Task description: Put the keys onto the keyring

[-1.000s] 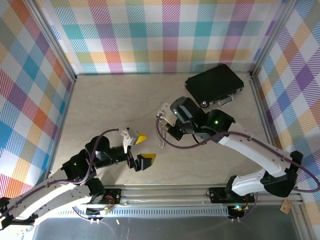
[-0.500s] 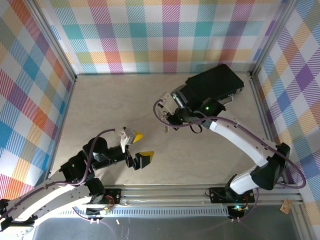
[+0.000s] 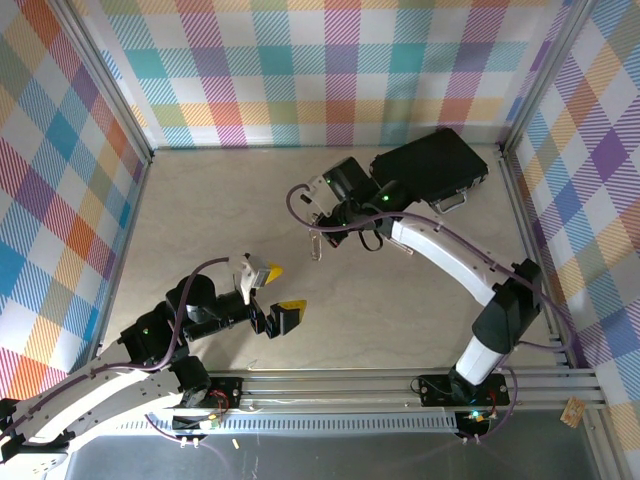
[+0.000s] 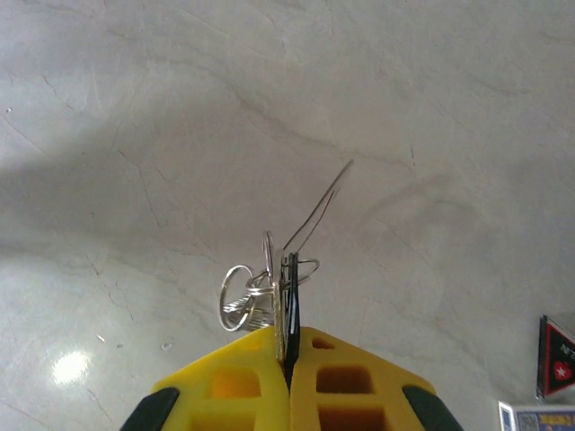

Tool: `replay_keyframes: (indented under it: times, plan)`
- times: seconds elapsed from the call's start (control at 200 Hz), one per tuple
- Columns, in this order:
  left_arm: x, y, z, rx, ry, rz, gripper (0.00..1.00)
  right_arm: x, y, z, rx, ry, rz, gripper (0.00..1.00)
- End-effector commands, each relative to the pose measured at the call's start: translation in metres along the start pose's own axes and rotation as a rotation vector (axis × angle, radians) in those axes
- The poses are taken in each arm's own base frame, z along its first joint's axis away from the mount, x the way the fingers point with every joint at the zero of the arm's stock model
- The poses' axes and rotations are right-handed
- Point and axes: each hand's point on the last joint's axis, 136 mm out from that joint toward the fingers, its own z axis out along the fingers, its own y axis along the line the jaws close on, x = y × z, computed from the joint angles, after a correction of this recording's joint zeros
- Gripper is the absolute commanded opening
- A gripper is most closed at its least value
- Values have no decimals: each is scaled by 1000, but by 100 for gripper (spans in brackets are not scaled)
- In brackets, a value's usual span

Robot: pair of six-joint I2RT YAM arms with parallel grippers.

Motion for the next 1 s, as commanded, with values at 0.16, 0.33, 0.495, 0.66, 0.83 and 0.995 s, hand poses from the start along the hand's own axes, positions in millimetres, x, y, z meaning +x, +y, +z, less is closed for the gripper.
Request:
replay_keyframes:
  times: [0.16,0.33,0.495,0.66,0.83,0.995]
  plan:
    - [-7,1,-4,-15,-18,-9,100,-37,-8,15,-27,-73,34,0]
    - [-10,0,-4,-12,-21,-9,100,-41,-12,32,-39,-66,55,0]
    - [-9,1,-2,-17,-19,-7,100,-42,-14,46,-56,-64,85,0]
    - [-9,2,-2,-24,-14,6,100,-45,-16,60,-66,-68,100,0]
    - [-10,3,-4,-27,-26,5,100,-41,-16,70,-82,-55,154,0]
    - [-9,4,-1,-32,-17,1,100,-35,-15,72,-84,-46,165,0]
